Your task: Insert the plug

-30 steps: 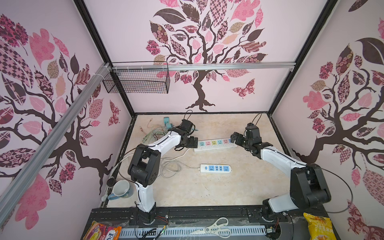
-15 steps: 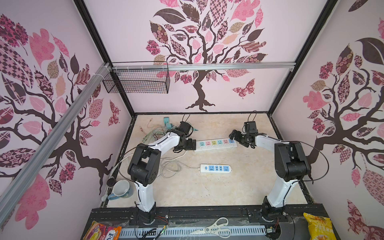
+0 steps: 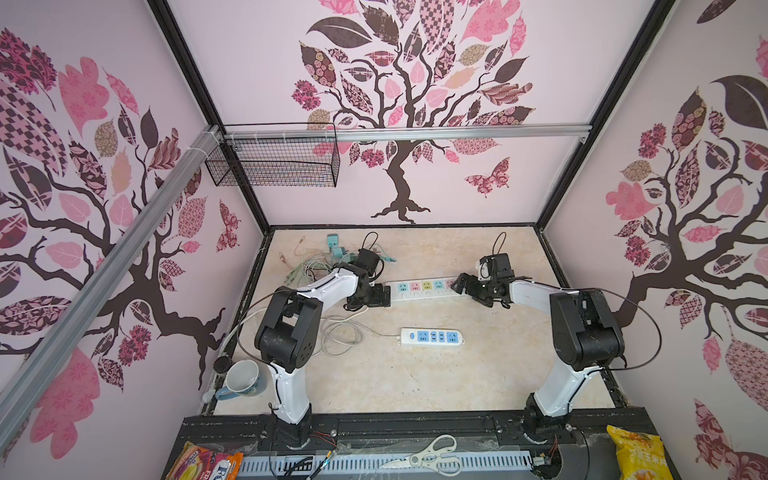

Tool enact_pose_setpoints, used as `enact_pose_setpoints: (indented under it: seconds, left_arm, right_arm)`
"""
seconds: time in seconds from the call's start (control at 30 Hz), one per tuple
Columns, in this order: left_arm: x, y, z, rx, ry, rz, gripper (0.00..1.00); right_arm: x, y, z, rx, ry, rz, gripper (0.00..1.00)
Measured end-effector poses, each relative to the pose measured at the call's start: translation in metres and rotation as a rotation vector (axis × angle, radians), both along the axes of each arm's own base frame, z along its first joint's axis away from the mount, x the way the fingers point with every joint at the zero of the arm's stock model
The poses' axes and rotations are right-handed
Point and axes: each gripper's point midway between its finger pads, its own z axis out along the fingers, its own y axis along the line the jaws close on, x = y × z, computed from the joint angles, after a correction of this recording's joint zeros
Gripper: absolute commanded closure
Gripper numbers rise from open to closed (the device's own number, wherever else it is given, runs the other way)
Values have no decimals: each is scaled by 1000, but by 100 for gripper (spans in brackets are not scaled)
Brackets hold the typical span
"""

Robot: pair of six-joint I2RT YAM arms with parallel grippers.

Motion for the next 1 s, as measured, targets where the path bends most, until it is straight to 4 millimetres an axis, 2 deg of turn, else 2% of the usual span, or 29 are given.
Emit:
enact_pose_setpoints:
  seconds: [0.07, 0.2, 0.37, 0.47, 0.7, 0.87, 1.0]
  left_arm:
    - [-1, 3, 4, 2, -5, 5, 2]
    - [4, 10, 24, 15, -61, 24, 2]
    - [15, 19, 40, 30, -110, 54, 2]
    - [28, 26, 46, 42, -125, 75, 9]
    - [66, 32, 49, 129, -144, 54, 18]
    - [73, 31, 49, 139, -133, 70, 19]
    - [76, 37, 53, 141, -133, 147, 20]
  right_arm:
    - [-5, -3, 0, -13, 9, -11, 0]
    - [-10, -14, 6, -54, 6, -55, 0]
    - [-12, -30, 33, -109, -82, -119, 0]
    - [-17, -42, 45, -150, -132, -165, 0]
    - [-26, -61, 54, -231, -172, -226, 0]
    - [-32, -61, 65, -222, -214, -216, 0]
    - [-33, -39, 75, -124, -258, -127, 0]
